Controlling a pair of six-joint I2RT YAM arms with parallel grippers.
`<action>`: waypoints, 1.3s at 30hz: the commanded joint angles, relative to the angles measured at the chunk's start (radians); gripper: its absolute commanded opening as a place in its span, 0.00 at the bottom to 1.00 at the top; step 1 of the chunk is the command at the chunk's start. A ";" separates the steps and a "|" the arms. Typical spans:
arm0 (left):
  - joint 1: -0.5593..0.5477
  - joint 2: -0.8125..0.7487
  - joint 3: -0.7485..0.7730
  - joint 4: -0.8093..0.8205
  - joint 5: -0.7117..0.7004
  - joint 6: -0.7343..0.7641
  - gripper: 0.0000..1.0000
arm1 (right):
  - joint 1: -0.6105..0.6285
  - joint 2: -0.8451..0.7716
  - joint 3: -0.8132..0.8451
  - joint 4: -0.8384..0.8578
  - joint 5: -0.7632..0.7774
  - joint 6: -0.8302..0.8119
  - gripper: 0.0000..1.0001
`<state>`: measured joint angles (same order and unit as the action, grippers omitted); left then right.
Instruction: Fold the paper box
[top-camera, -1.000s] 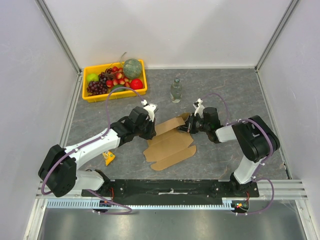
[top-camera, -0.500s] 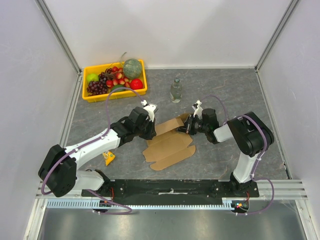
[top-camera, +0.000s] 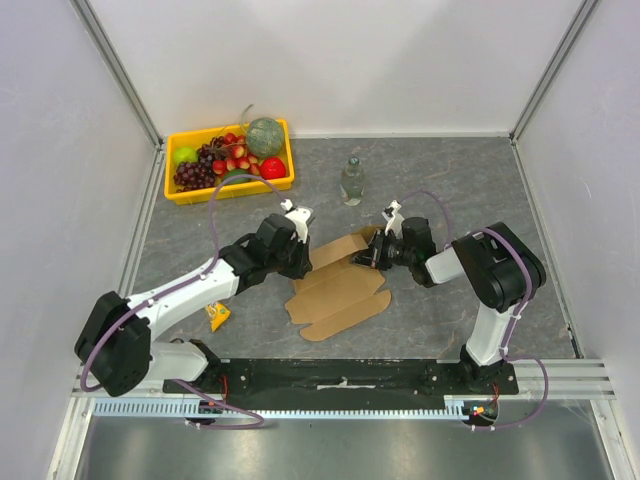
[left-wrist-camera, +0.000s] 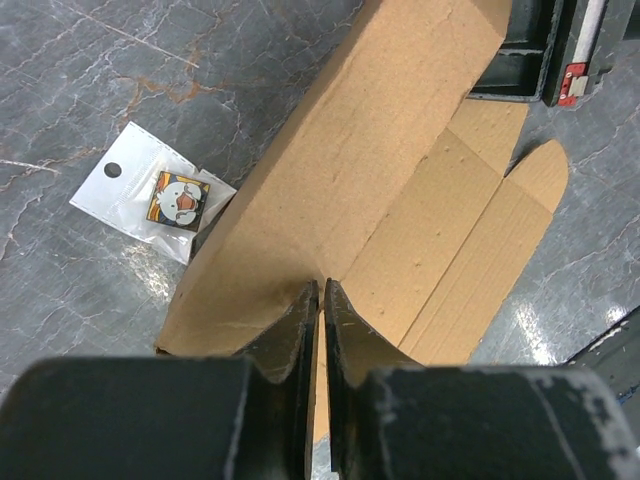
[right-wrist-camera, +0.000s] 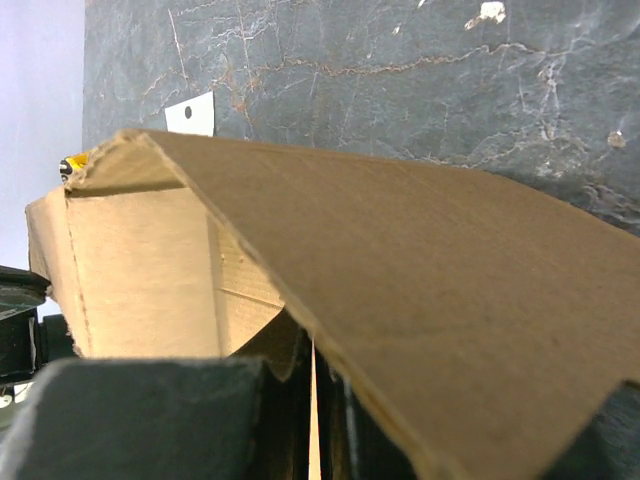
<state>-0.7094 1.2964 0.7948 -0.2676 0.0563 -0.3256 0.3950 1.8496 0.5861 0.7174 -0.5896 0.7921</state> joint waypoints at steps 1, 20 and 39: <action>-0.005 -0.055 0.006 -0.016 -0.035 -0.035 0.11 | 0.007 0.016 0.011 -0.079 0.054 -0.060 0.00; -0.001 -0.187 -0.075 -0.058 -0.222 -0.136 0.12 | 0.008 0.005 0.011 -0.090 0.054 -0.071 0.00; -0.002 -0.128 -0.083 -0.044 -0.237 -0.132 0.11 | 0.004 -0.292 0.075 -0.544 0.223 -0.261 0.18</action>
<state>-0.7094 1.1587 0.7238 -0.3115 -0.1516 -0.4339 0.4004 1.6550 0.6102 0.3489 -0.4572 0.6212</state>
